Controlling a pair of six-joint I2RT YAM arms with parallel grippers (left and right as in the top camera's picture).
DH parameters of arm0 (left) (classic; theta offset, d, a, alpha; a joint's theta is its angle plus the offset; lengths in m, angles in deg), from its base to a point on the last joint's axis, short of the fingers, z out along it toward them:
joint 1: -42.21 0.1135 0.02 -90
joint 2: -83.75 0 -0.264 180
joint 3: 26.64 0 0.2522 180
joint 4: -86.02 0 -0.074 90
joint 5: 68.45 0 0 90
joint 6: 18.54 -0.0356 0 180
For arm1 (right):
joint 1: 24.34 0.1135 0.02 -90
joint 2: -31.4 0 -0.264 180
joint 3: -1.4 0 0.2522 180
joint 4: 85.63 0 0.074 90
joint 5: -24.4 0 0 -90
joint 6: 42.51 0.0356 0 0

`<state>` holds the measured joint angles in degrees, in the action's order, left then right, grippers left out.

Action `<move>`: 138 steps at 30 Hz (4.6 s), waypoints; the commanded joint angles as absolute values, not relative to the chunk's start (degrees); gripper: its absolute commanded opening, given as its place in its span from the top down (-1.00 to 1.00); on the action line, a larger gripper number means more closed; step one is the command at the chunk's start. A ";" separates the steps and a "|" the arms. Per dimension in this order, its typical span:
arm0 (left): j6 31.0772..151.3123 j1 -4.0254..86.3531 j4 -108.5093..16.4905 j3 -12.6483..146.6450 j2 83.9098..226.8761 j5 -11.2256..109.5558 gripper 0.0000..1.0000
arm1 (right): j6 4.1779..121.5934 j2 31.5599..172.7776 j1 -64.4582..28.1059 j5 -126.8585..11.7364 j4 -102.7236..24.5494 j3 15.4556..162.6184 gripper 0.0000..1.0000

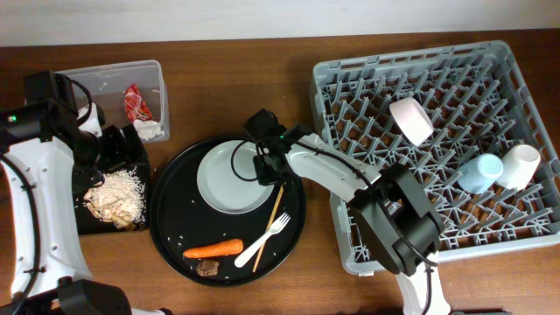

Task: Sort waste into correct bins and load items into the dishwasher rack
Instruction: 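Grasp the white plate with the right gripper and lift it toward the rack, then place the white plate upright in the rack's left slots with right gripper, then grasp the white plastic fork on the black tray with right gripper, then carry the white fork into the rack and release it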

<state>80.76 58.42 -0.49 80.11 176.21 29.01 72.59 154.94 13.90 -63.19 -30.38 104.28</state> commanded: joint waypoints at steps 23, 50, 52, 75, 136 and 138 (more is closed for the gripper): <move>81.11 58.62 -0.75 79.83 175.75 29.25 -0.98 | 79.54 142.48 -2.17 -126.90 2.19 120.96 0.92; 81.11 58.62 -0.86 79.83 175.75 29.25 -0.98 | 74.93 128.65 -16.07 -85.05 3.48 120.92 0.48; 81.11 58.62 -0.86 79.83 175.75 29.25 -0.98 | 66.32 132.50 -24.04 -71.69 0.92 120.92 0.75; 81.06 58.35 -0.43 79.83 175.75 29.21 -0.98 | 56.83 122.97 -14.41 -49.48 11.65 120.92 -0.19; 81.06 58.35 -0.60 79.83 175.77 29.21 -0.98 | 58.21 119.27 -4.07 -62.56 1.60 92.46 0.90; 81.06 58.35 -0.60 79.83 175.75 29.21 -0.98 | 58.21 120.19 -3.65 -59.76 -1.46 88.33 0.90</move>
<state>80.76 58.42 -0.49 79.96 176.21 29.01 60.42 118.62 -3.91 -62.03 0.62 92.35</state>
